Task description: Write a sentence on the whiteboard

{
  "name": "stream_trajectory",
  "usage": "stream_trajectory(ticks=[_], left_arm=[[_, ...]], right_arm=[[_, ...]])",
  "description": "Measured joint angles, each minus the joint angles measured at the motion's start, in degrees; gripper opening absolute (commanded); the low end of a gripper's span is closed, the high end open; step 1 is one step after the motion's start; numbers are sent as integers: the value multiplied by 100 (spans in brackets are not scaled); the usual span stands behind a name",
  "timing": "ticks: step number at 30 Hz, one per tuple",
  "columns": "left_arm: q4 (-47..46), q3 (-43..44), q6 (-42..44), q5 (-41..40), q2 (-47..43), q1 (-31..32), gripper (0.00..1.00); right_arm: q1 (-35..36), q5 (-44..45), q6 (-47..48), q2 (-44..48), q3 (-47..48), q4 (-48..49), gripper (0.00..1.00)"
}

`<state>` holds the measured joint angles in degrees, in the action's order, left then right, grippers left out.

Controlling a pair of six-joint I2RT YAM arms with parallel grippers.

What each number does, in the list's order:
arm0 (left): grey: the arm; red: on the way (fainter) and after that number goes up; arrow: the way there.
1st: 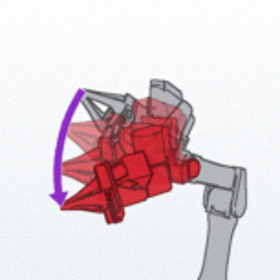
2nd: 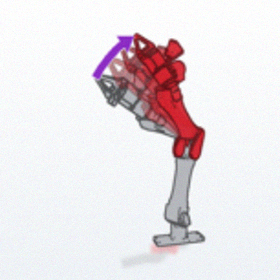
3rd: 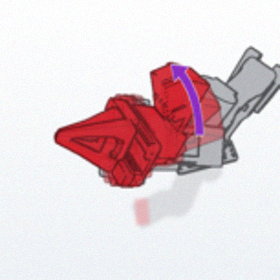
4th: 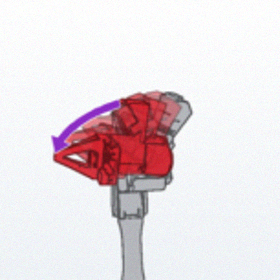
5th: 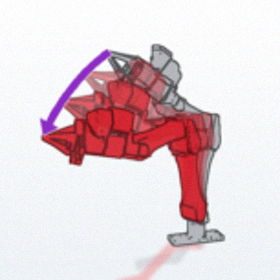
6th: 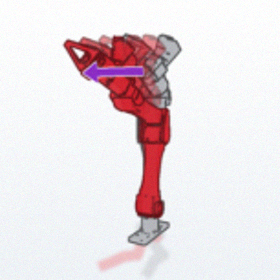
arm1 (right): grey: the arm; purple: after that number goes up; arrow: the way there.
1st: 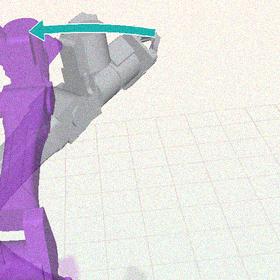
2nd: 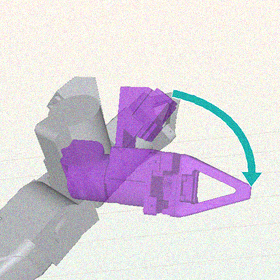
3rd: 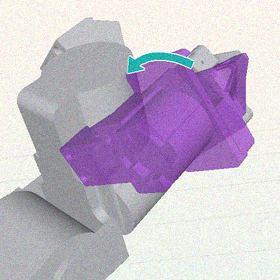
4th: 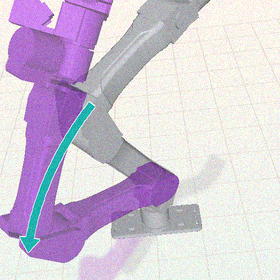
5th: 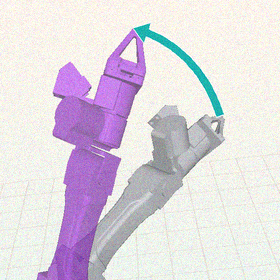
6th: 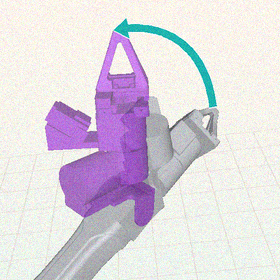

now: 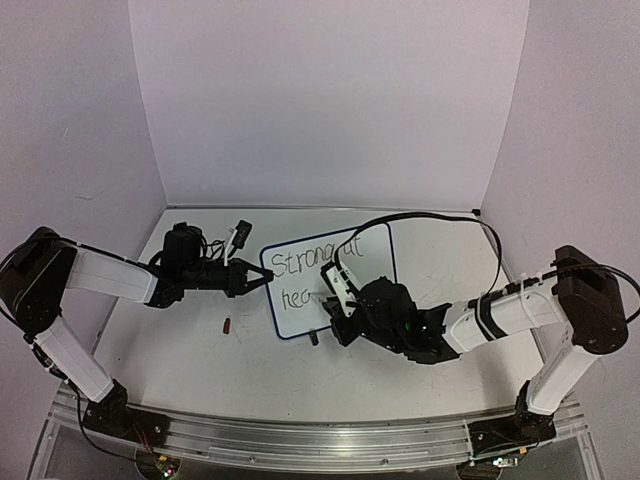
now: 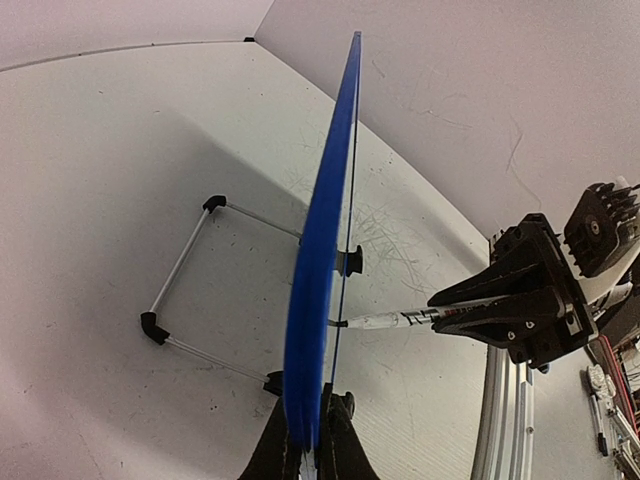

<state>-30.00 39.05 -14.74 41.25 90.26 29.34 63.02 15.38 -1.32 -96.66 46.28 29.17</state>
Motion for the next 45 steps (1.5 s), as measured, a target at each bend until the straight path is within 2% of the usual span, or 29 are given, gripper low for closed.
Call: stream_trajectory(ticks=[45], left_arm=[[2, 0, 4, 7, 0, 2, 0]], right_arm=[[-42, -282, -262, 0, -109, -33, 0]])
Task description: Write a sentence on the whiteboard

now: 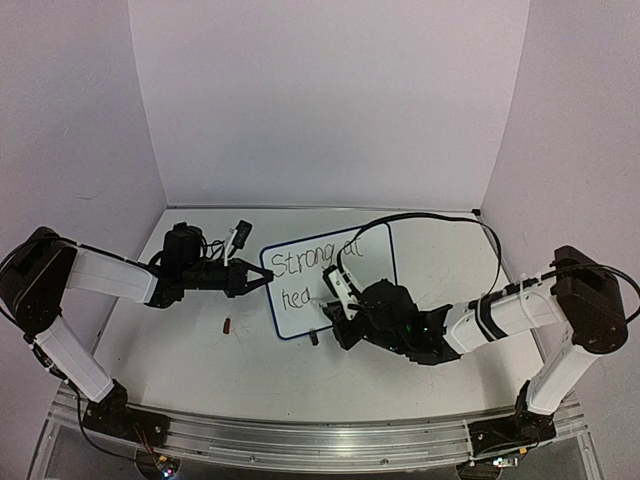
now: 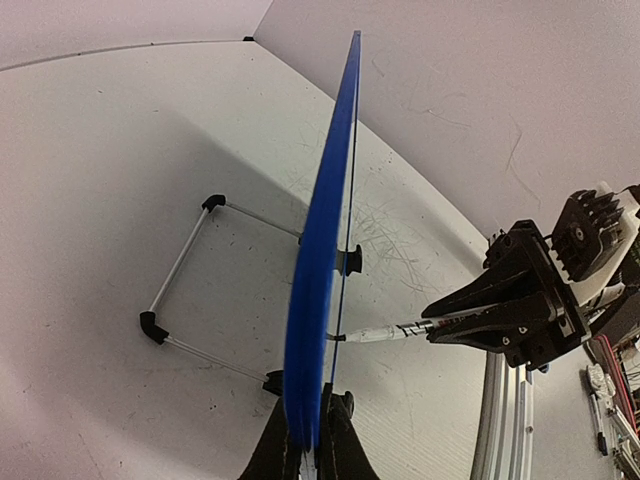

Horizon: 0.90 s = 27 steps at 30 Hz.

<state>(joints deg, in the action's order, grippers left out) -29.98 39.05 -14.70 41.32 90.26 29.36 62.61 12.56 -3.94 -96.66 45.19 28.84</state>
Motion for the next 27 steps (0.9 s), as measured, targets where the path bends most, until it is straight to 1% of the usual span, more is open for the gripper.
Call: stream_trajectory(ticks=[7, 12, 14, 18, 20, 27], left_arm=[[2, 0, 4, 0, 0, 0, 0], [0, 0, 17, 7, 0, 0, 0], [2, 0, 18, 9, 0, 0, 0], [2, 0, 20, 9, 0, 0, 0], [4, 0, 22, 7, 0, 0, 0], [21, 0, 23, 5, -17, 1, 0]], right_arm=[[0, 1, -45, 25, -67, -29, 0], [-22, 62, -59, 268, -300, -202, 0], [-33, 37, -34, 612, -499, -288, 0], [-59, -189, 146, 1638, -912, -151, 0], [-61, -239, 277, 1838, -892, 74, 0], [-61, -159, 553, 1403, -513, 142, 0]])
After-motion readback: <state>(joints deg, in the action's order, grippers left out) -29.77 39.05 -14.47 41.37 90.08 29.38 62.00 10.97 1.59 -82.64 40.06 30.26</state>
